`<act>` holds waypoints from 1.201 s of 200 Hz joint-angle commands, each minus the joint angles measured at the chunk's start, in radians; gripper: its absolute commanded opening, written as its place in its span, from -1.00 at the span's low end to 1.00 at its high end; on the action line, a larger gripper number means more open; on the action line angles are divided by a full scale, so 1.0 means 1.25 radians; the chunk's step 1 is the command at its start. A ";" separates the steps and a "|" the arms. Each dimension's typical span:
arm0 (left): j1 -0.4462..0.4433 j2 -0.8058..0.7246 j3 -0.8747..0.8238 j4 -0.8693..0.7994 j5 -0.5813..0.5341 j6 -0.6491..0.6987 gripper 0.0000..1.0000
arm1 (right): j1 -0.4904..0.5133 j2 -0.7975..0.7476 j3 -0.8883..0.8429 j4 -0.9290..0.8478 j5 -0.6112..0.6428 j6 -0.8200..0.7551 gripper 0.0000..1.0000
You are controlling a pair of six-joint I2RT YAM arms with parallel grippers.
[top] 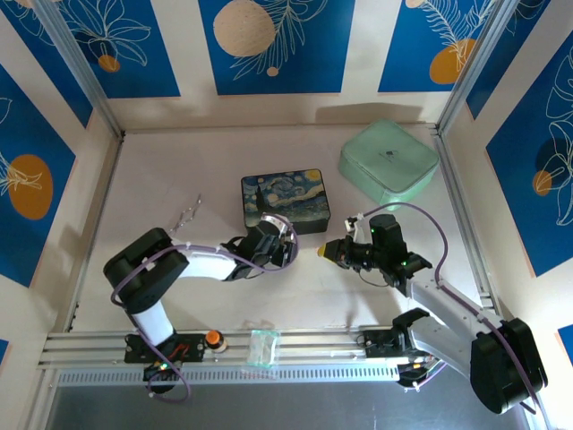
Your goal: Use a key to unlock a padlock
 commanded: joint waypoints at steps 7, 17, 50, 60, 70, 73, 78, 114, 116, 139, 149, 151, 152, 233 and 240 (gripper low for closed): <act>0.004 0.040 0.020 0.054 -0.011 -0.013 0.06 | -0.002 0.005 -0.022 0.014 -0.011 0.001 -1.00; 0.003 0.046 0.015 0.073 -0.013 -0.018 -0.02 | 0.000 0.010 -0.028 0.025 -0.010 0.005 -1.00; -0.003 0.047 0.017 0.074 -0.020 -0.030 -0.29 | 0.018 0.038 -0.041 0.060 0.001 0.015 -1.00; -0.006 0.041 0.015 0.073 -0.023 -0.037 -0.51 | 0.027 0.048 -0.042 0.067 0.011 0.014 -1.00; -0.009 0.035 0.012 0.075 -0.028 -0.043 -0.59 | 0.033 0.058 -0.044 0.078 0.016 0.017 -1.00; -0.010 0.034 0.011 0.074 -0.031 -0.045 -0.59 | 0.036 0.064 -0.044 0.083 0.017 0.019 -1.00; -0.012 0.031 0.010 0.076 -0.033 -0.048 -0.60 | 0.039 0.068 -0.045 0.088 0.018 0.021 -1.00; -0.019 0.029 0.005 0.072 -0.038 -0.076 -0.65 | 0.063 0.110 -0.049 0.124 0.034 0.027 -1.00; -0.019 0.028 0.004 0.074 -0.038 -0.079 -0.67 | 0.064 0.111 -0.050 0.127 0.035 0.029 -1.00; -0.020 0.019 -0.002 0.066 -0.046 -0.117 -0.92 | 0.069 0.139 -0.061 0.164 0.039 0.053 -1.00; -0.022 0.016 -0.002 0.059 -0.051 -0.142 -0.95 | 0.070 0.155 -0.062 0.172 0.044 0.065 -1.00; -0.022 0.016 -0.002 0.058 -0.050 -0.147 -0.95 | 0.070 0.157 -0.063 0.172 0.045 0.069 -1.00; -0.022 0.016 -0.002 0.058 -0.050 -0.149 -0.95 | 0.070 0.160 -0.063 0.173 0.047 0.071 -1.00; -0.029 -0.060 -0.010 -0.007 -0.056 -0.337 -0.95 | 0.070 0.236 -0.070 0.256 0.038 0.156 -1.00; -0.029 -0.067 -0.018 -0.006 -0.058 -0.362 -0.94 | 0.071 0.237 -0.071 0.261 0.039 0.160 -1.00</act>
